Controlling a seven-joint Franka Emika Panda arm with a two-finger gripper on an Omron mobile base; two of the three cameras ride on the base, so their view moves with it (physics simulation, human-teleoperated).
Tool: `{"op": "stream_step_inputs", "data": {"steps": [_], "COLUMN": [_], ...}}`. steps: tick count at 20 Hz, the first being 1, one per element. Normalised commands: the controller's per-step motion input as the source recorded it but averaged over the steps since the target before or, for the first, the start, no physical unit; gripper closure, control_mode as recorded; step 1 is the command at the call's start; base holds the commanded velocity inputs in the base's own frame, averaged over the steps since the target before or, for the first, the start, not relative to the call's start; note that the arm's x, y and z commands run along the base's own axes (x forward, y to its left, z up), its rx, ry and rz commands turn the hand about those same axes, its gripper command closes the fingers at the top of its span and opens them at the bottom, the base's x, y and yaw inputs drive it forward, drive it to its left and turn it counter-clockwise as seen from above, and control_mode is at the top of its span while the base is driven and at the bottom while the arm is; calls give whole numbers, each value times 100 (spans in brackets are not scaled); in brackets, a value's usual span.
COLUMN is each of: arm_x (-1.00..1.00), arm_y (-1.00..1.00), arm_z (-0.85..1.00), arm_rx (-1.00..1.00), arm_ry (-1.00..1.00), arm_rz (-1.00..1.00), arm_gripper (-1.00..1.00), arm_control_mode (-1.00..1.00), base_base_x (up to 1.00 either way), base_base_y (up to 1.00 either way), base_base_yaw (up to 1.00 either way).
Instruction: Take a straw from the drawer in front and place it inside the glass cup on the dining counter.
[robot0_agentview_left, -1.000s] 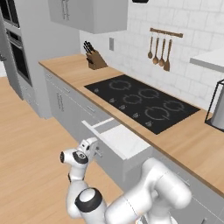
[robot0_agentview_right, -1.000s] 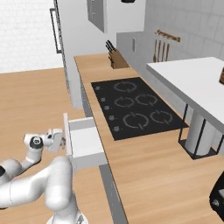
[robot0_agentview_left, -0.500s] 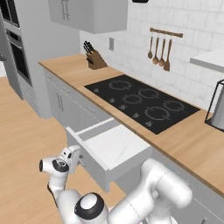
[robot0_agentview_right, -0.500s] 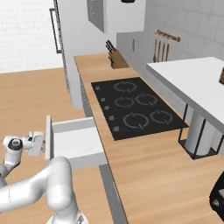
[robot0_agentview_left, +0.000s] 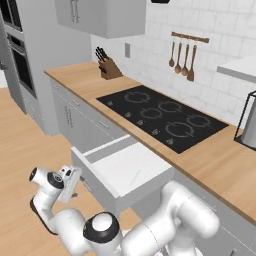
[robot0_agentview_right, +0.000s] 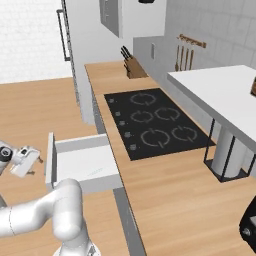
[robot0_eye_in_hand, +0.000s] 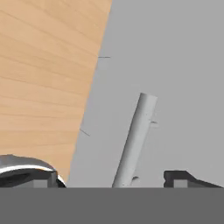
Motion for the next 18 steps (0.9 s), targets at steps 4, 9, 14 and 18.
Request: {"op": "stream_step_inputs", "data": {"steps": [4,9,14,18], "arm_x": [-54,-55,-14,11], "arm_y": [11,-45,-86,-90], "arm_z": [92,100,97,50], "arm_rx": [36,23,19,17], "arm_ry": [14,-4,-1,0], "arm_rz": [-2,-14,-19,-20], "arm_gripper": [-100,-100,-100,-100], "arm_control_mode": [-100,-100,-100,-100], "base_base_x": [0,0,0,0], "base_base_y": [0,0,0,0], "base_base_yaw": [0,0,0,0]}}
